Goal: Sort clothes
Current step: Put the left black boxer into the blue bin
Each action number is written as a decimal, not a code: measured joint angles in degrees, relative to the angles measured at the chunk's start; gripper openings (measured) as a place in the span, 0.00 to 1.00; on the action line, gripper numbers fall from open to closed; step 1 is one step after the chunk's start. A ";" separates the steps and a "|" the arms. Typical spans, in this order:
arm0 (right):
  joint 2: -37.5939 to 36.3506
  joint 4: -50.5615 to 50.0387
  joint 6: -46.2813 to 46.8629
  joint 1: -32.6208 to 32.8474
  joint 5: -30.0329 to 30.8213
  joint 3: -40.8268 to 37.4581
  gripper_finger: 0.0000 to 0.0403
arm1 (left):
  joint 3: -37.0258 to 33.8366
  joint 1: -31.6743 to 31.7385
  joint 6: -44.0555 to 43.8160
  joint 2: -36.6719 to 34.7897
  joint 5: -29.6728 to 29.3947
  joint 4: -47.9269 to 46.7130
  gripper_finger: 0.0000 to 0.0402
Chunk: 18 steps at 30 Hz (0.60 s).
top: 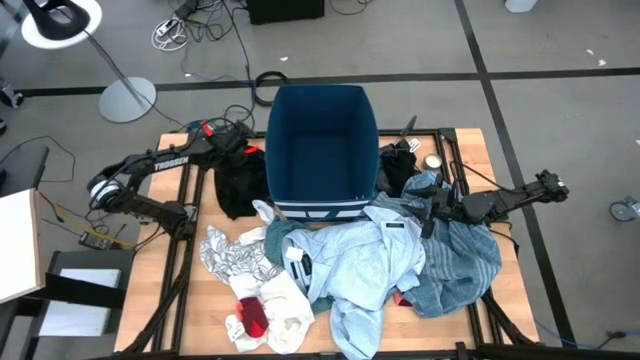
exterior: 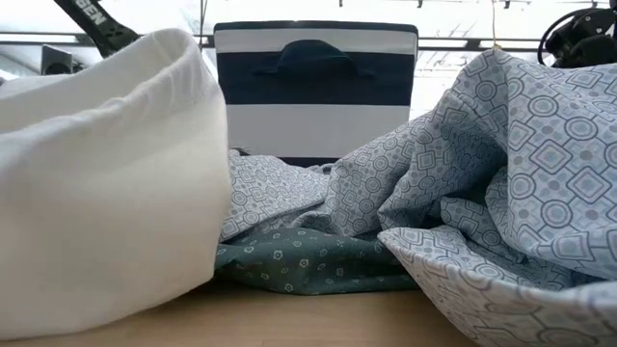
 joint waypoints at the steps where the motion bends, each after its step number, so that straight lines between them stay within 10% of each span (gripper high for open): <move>1: 0.00 0.00 0.00 0.00 0.00 0.00 0.52 | 0.00 0.00 0.84 0.04 0.00 0.10 0.25; 5: 0.00 0.02 0.00 0.00 0.00 0.00 0.52 | 0.38 0.00 2.46 -2.42 -0.09 -0.77 0.03; 18: 0.00 0.02 -0.02 0.00 0.00 0.00 0.52 | 17.61 -0.02 1.92 -25.56 -0.42 -17.03 0.00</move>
